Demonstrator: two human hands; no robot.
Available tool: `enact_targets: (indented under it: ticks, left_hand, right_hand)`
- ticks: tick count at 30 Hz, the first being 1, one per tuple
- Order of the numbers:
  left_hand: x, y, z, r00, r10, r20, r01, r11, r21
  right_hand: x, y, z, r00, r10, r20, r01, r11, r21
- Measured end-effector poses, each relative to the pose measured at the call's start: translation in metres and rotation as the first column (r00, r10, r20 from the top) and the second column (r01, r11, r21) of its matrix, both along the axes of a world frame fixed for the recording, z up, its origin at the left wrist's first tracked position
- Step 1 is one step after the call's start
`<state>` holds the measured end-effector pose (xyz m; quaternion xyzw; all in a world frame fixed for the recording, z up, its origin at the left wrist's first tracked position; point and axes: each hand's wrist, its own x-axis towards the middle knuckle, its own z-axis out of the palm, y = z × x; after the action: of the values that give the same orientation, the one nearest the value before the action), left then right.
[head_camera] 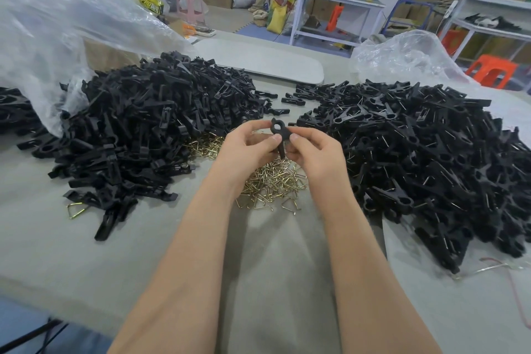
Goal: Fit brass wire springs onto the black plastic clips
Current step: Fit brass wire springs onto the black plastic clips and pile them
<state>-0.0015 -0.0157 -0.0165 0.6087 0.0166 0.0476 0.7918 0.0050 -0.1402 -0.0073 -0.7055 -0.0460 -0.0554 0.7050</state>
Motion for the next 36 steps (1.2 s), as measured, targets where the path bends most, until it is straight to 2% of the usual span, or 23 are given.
enact_targets:
  ticks: [4,6,9,10,11,12,13,14,15,16,17,18,20,22,25,28,31,34,36]
  left_hand:
    - [-0.005,0.001,0.006,0.973,-0.228,0.035,0.230,0.956,-0.181]
    - [-0.007,0.001,0.007,0.959,-0.273,0.074,0.283,0.937,-0.205]
    - [-0.007,0.000,0.007,0.977,-0.202,0.065,0.212,0.956,-0.203]
    - [-0.005,0.000,0.007,0.988,-0.149,0.048,0.156,0.960,-0.234]
    - [-0.004,0.001,0.007,0.996,-0.082,0.023,0.086,0.954,-0.288]
    - [-0.002,0.004,0.007,1.000,-0.017,-0.006,0.013,0.932,-0.363]
    - [0.000,0.007,0.006,0.998,0.040,-0.039,-0.053,0.891,-0.451]
    - [0.001,0.011,0.007,0.994,0.077,-0.073,-0.104,0.832,-0.545]
    - [0.002,0.014,0.007,0.989,0.098,-0.108,-0.144,0.769,-0.623]
    - [0.002,0.016,0.007,0.984,0.105,-0.142,-0.174,0.714,-0.678]
    - [0.002,0.018,0.007,0.981,0.102,-0.168,-0.192,0.673,-0.715]
    - [0.001,0.019,0.008,0.979,0.085,-0.184,-0.196,0.638,-0.745]
    - [-0.001,0.018,0.009,0.978,0.043,-0.202,-0.189,0.577,-0.795]
    - [-0.002,0.018,0.010,0.978,0.024,-0.208,-0.187,0.549,-0.815]
    - [-0.001,0.018,0.009,0.977,0.003,-0.215,-0.185,0.528,-0.829]
    - [-0.001,0.017,0.005,0.967,-0.023,-0.254,-0.189,0.605,-0.773]
    - [0.000,0.017,0.004,0.962,-0.041,-0.269,-0.177,0.658,-0.732]
    - [0.000,0.016,0.005,0.966,-0.075,-0.247,-0.143,0.642,-0.754]
    - [-0.002,0.014,0.007,0.970,-0.118,-0.214,-0.094,0.628,-0.772]
  right_hand:
    - [-0.002,-0.007,0.007,0.978,0.197,-0.069,-0.164,0.930,0.327]
    - [-0.001,-0.007,0.009,0.970,0.223,-0.100,-0.172,0.913,0.369]
    - [0.002,-0.004,0.005,0.973,0.140,-0.182,-0.075,0.943,0.324]
    - [0.003,-0.004,0.002,0.980,0.054,-0.194,-0.011,0.976,0.218]
    - [0.003,-0.005,-0.001,0.985,-0.051,-0.167,0.056,0.998,0.026]
    - [0.004,-0.007,-0.003,0.986,-0.136,-0.092,0.113,0.969,-0.217]
    - [0.003,-0.008,-0.004,0.989,-0.147,-0.012,0.126,0.886,-0.447]
    - [0.001,-0.009,-0.004,0.996,-0.088,0.018,0.080,0.773,-0.629]
    - [0.000,-0.008,-0.004,1.000,-0.005,-0.018,-0.010,0.662,-0.750]
    - [-0.002,-0.006,-0.006,0.994,0.066,-0.088,-0.111,0.570,-0.814]
    - [-0.003,-0.001,-0.009,0.984,0.104,-0.146,-0.179,0.517,-0.837]
    - [-0.004,0.003,-0.012,0.981,0.113,-0.157,-0.192,0.507,-0.840]
    - [-0.004,0.012,-0.017,0.994,0.096,-0.048,-0.092,0.534,-0.841]
    - [-0.004,0.016,-0.020,0.997,0.047,0.065,0.023,0.608,-0.793]
    - [-0.003,0.014,-0.018,0.994,-0.031,0.108,0.089,0.801,-0.592]
    - [-0.001,0.011,-0.013,0.995,-0.053,0.089,0.086,0.901,-0.426]
    - [0.000,0.006,-0.008,0.999,-0.036,-0.001,0.035,0.976,-0.213]
    - [-0.001,0.005,-0.003,0.996,0.012,-0.087,-0.011,1.000,0.015]
    - [-0.001,0.004,-0.001,0.994,0.026,-0.110,-0.019,0.998,0.068]
